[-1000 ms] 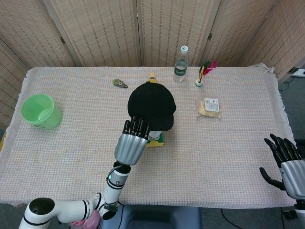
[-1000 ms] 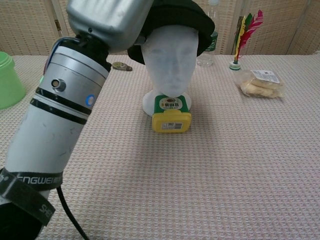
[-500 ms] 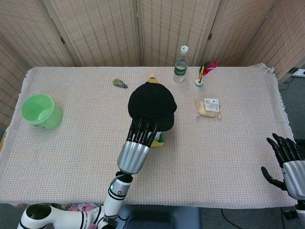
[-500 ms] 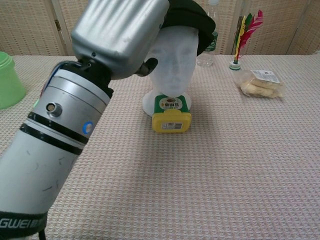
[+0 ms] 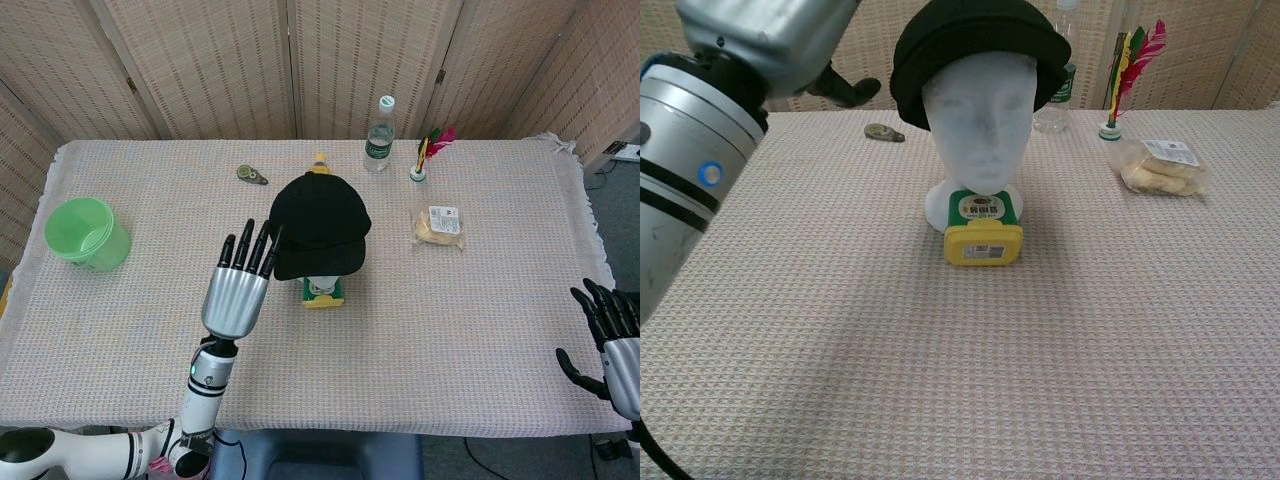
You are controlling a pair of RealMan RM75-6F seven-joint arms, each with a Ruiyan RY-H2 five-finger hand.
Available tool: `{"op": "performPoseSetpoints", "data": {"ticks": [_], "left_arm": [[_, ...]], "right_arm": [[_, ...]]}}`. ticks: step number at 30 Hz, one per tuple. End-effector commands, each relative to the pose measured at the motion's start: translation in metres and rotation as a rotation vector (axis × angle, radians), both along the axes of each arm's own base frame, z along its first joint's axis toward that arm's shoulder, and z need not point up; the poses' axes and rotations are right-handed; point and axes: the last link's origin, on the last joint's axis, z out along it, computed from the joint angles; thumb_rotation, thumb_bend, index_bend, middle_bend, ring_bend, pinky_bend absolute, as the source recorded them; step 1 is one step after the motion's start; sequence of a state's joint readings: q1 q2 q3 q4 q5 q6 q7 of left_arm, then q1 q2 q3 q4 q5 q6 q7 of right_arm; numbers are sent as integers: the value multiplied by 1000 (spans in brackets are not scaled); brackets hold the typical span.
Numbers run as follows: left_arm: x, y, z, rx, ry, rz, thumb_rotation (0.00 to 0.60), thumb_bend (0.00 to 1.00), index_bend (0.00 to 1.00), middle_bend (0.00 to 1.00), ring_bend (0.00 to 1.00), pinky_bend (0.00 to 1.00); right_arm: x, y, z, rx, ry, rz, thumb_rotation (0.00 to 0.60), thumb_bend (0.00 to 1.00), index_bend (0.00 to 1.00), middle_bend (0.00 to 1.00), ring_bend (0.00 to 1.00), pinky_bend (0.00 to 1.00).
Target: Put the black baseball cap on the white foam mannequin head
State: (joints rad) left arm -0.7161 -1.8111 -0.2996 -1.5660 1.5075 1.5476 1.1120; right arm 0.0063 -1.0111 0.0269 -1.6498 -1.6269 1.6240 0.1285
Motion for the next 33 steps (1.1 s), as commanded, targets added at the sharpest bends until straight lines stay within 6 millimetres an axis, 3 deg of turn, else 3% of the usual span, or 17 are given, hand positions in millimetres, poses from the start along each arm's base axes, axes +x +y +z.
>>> {"op": "performPoseSetpoints", "data": {"ticks": [1,15,27,33], "left_arm": [[-8,15,26,12,-37,26,600,261,77,199,163,353],[-39,36,52,1,-40,129,600,262,77,199,163,353],[-70,98,75,-98,-116,204,600,262,77,200,163,353],[-102,112,88,-131,-217,243,600,261,77,200,163,353]], "right_arm": [[0,-4,-3,-1,9,-8,600,287,0,0,0,0],[0,-16,-15,19,44,-42,600,289,0,0,0,0],[-5,-22,-13,-25,56,-82,600,289,0,0,0,0],[-6,-30,-19,-12,75,-98,600,289,0,0,0,0]]}}
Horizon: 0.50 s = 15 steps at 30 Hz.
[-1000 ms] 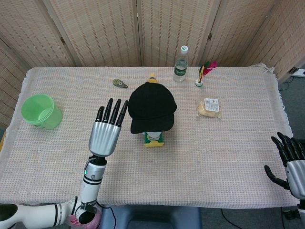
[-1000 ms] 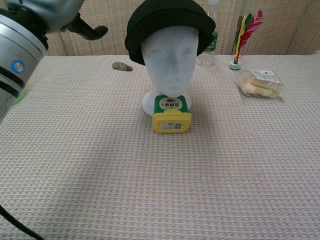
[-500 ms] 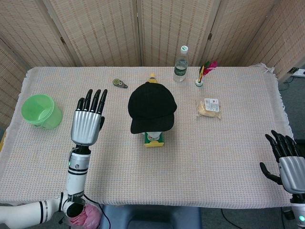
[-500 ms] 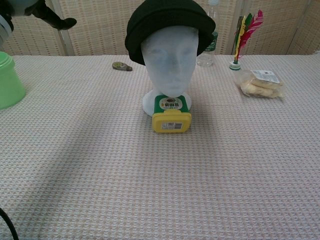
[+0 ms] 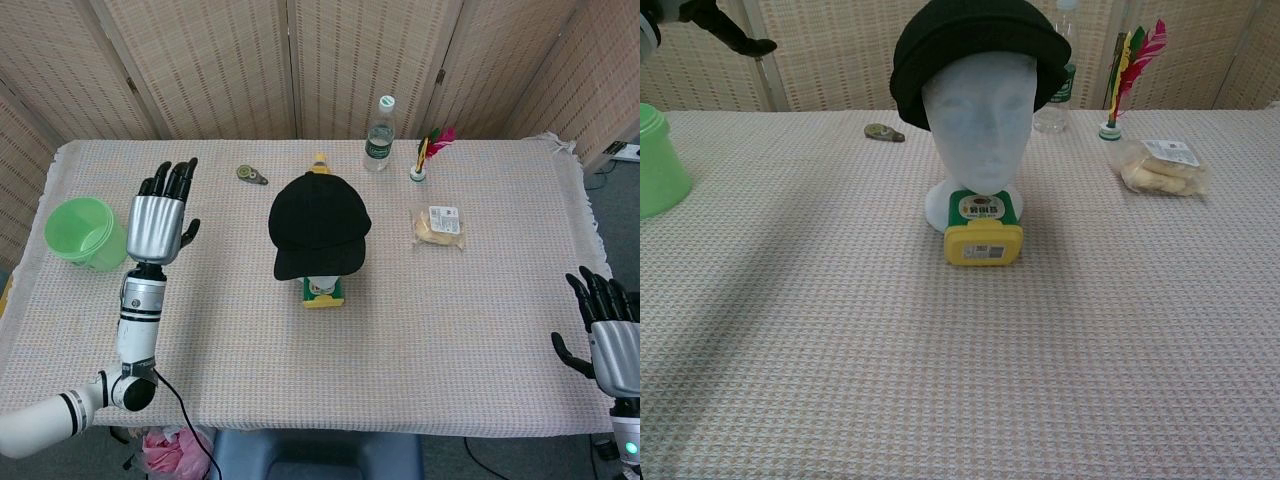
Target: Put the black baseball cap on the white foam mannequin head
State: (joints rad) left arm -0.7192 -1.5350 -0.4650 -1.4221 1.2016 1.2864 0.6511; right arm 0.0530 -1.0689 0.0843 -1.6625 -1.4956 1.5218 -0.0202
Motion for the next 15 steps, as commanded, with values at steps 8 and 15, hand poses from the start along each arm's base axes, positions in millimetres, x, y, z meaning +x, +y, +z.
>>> {"op": "performPoseSetpoints", "data": {"ticks": [8,15], "left_arm": [[-86,-2,42,-8,-201,110,600,261,66,200,163,353],[-140,-46,50,-47,-239,176,574,262,49,166,132,345]], "right_arm": [[1,-6,-11,33,20,-9,600,290,0,0,0,0],[2,-7,-19,64,33,-12,600,289,0,0,0,0]]}}
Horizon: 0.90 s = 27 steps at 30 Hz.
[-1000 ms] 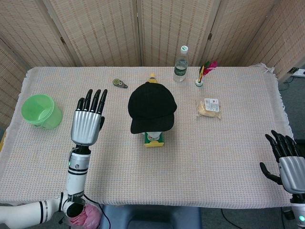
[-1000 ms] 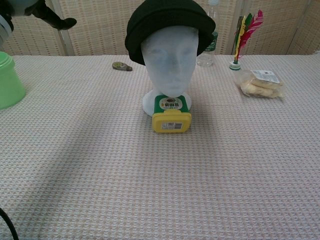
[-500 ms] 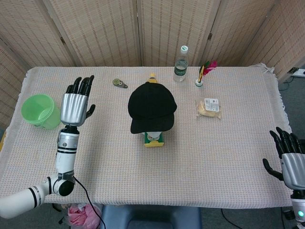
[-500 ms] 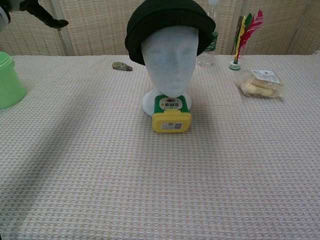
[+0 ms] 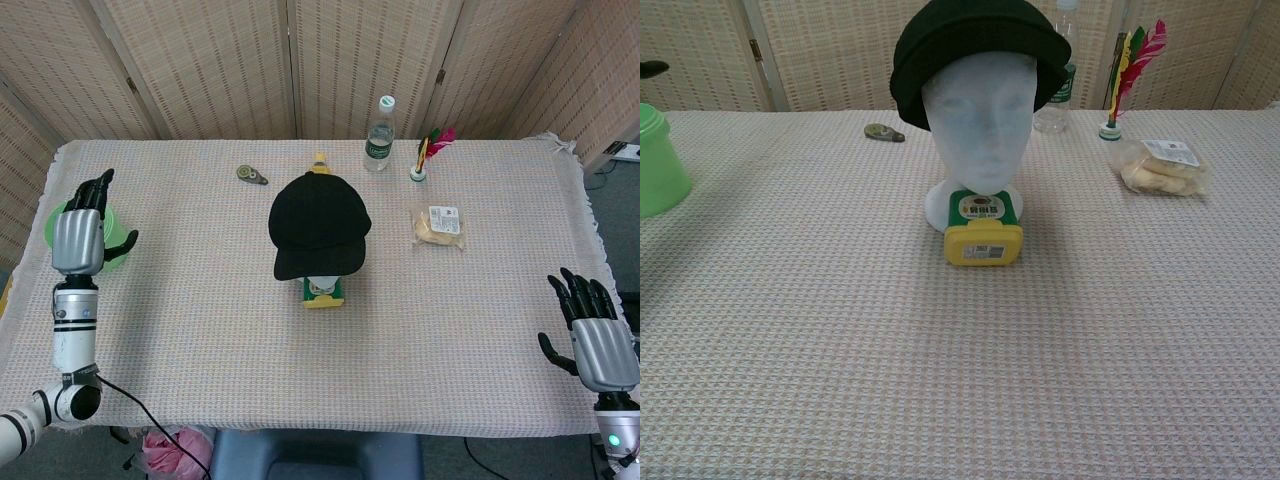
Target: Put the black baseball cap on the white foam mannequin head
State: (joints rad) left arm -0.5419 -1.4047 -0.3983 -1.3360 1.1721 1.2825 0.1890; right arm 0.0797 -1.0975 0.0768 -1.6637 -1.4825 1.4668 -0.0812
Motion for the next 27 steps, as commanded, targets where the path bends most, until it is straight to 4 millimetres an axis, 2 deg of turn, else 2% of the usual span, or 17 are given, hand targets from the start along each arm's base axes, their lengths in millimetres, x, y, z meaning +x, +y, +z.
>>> {"op": "performPoseSetpoints", "data": {"ticks": [1,2,4,7,9,15,20,27], "left_arm": [[-34,-37,6,-34,13,37,506,261,44,151,115,337],[-42,-50,5,-62,21,44,450,262,38,138,103,326],[-51,-71,6,-91,51,55,264,261,16,93,62,286],[-64,-106,5,-136,57,73,128,261,0,38,13,238],[-72,-130,5,-159,55,82,87,261,0,21,2,220],[-81,-187,5,-163,115,86,66,261,0,0,0,194],[-91,-207,5,-164,150,145,67,261,0,0,0,185],[-93,-229,4,-145,138,175,105,261,0,0,0,183]], "right_arm": [[0,0,-3,13,4,-1,600,289,0,0,0,0],[0,0,-4,19,7,-1,600,289,0,0,0,0],[0,0,-5,28,9,1,600,289,0,0,0,0],[2,2,-9,41,15,6,600,290,0,0,0,0],[2,3,-11,53,19,8,600,290,0,0,0,0],[3,4,-18,76,37,15,600,290,0,0,0,0],[3,4,-24,106,52,13,600,289,0,0,0,0],[6,3,-31,113,72,25,600,290,0,0,0,0]]}}
